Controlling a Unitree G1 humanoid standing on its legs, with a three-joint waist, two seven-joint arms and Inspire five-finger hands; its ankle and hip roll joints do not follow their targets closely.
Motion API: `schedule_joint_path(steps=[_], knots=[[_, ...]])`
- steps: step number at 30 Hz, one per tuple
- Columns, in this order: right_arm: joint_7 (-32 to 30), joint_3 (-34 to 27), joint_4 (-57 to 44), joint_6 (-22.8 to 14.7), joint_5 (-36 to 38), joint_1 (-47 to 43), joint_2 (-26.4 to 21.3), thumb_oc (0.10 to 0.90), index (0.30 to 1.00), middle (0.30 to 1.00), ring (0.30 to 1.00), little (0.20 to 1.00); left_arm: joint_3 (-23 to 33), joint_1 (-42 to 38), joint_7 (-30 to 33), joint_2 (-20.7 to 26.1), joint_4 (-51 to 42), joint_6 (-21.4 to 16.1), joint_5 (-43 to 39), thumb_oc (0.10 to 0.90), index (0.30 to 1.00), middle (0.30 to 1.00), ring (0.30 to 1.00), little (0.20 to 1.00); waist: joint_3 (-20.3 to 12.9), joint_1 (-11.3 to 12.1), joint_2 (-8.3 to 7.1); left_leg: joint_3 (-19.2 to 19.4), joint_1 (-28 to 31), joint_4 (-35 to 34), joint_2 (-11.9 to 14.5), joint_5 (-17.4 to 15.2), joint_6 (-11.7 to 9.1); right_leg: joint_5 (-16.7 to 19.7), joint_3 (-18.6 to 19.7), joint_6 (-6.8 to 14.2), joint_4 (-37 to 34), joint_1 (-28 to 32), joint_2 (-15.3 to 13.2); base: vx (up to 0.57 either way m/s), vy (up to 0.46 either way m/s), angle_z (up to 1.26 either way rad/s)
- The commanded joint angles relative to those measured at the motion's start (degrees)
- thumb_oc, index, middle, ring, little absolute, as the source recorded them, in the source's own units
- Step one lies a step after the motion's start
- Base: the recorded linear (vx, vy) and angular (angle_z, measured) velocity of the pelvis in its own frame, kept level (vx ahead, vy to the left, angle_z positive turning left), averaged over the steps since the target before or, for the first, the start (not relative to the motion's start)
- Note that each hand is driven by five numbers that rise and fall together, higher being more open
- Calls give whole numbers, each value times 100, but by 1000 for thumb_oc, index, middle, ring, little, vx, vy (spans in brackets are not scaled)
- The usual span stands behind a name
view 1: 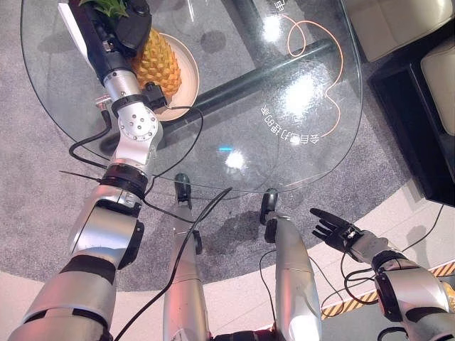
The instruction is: Pick up the fruit to the plate
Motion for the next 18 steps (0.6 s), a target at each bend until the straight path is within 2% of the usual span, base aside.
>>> schedule_joint_path(steps=[1,18], knots=[[19,142,130,103,-78,438,-172,800,900,900,900,900,-128,-1050,-139,333,-185,-541,11,100,300,300,300,200,-141,160,-328,301,2,1235,44,-1281,120,1025,249,28,-1353,239,239,0,0,0],[20,209,77,48,-85,404,-105,800,900,900,900,900,-314,-1230,-480,228,-96,-450,-171,100,300,300,300,200,-141,110,-431,306,-18,1218,46,-1296,122,1106,253,65,-1469,260,269,0,0,0]])
